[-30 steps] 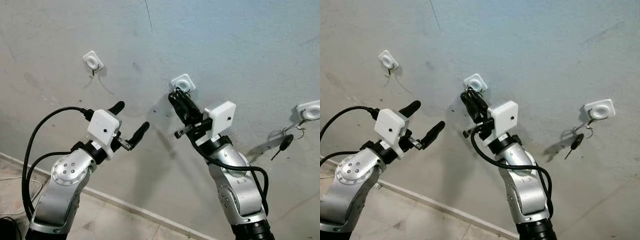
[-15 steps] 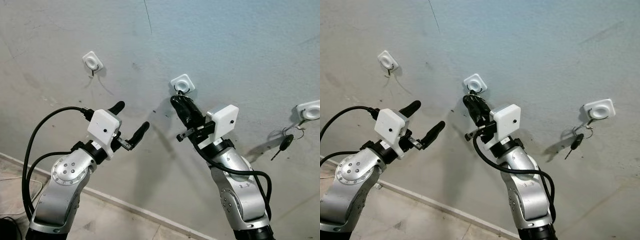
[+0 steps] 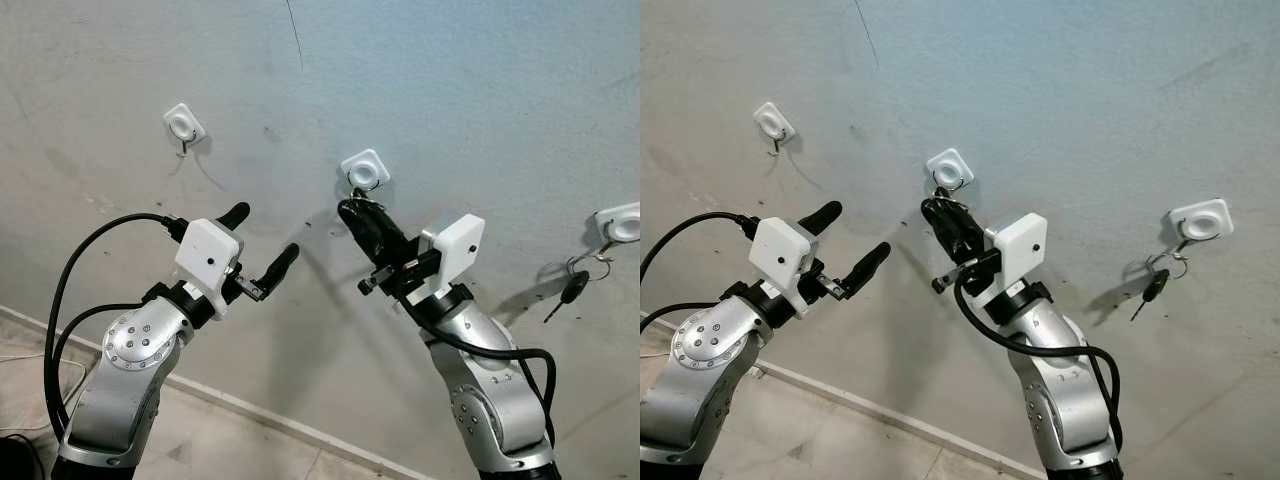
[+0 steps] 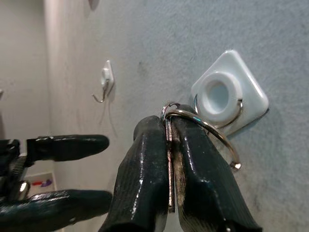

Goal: Hang keys on a hook

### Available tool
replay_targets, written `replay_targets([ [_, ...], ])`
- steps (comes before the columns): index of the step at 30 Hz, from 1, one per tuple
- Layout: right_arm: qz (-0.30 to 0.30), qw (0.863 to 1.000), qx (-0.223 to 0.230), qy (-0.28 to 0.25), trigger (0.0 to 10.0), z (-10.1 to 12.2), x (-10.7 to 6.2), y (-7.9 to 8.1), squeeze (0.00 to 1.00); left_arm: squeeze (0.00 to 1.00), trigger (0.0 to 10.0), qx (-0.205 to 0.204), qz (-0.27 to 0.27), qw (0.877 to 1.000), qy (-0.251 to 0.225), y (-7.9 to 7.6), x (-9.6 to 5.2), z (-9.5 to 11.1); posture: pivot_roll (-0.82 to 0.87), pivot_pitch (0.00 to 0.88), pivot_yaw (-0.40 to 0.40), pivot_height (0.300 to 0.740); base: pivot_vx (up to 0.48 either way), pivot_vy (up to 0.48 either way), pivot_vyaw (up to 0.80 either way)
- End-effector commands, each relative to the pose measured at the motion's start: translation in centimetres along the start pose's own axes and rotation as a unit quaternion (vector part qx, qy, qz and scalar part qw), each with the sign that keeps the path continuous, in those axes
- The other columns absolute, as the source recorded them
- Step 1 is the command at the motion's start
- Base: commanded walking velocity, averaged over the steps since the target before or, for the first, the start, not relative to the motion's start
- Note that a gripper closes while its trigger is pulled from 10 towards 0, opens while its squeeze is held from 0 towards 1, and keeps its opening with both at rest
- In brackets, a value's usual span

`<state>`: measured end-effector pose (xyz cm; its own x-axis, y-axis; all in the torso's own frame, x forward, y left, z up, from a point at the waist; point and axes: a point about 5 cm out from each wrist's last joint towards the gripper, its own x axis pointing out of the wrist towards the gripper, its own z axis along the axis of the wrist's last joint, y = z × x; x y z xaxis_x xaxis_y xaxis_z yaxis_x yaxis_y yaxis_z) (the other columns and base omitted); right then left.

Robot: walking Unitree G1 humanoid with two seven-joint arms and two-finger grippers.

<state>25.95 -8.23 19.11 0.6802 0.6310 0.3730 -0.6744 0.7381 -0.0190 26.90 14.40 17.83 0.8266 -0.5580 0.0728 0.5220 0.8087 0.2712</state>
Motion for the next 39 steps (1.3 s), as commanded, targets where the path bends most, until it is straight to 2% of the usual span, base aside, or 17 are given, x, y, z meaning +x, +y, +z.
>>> replay_targets([
  [1,0.026,0.999,0.019,0.036,10.0,-1.2,-0.4,0.7,0.0,0.0,10.0,0.002,-0.006,1.0,-0.002,0.0,0.1,0.1,0.27,0.0,0.012,0.74,0.0,0.0,0.0],
  [8,0.068,0.995,0.025,0.064,10.0,-2.0,-0.8,1.5,0.0,0.0,10.0,0.001,-0.006,1.0,-0.001,0.0,0.1,0.0,0.27,0.0,0.01,0.74,0.0,0.0,0.0],
  [20,0.06,0.995,0.006,0.079,10.0,-2.7,-0.6,1.0,0.0,0.0,10.0,0.001,-0.008,1.0,0.0,-0.1,0.1,0.0,0.27,0.0,0.011,0.74,0.0,0.0,0.0],
  [21,0.057,0.995,0.007,0.079,10.0,-2.7,-0.5,0.9,0.99,0.0,10.0,0.001,-0.008,1.0,0.0,-0.1,0.1,-0.1,0.27,0.0,0.011,0.74,0.0,0.0,0.0],
  [30,0.033,0.996,0.001,0.084,10.0,-3.2,-0.4,0.4,1.0,0.0,10.0,0.002,-0.008,1.0,0.0,-0.1,0.1,-0.1,0.27,0.0,0.01,0.74,0.0,0.0,0.0],
  [39,0.005,0.994,-0.024,0.104,10.0,-3.7,-1.9,-0.6,1.0,0.0,10.0,0.0,-0.007,1.0,0.0,-0.2,0.0,-0.3,0.26,0.0,0.002,0.74,0.0,0.0,0.0],
])
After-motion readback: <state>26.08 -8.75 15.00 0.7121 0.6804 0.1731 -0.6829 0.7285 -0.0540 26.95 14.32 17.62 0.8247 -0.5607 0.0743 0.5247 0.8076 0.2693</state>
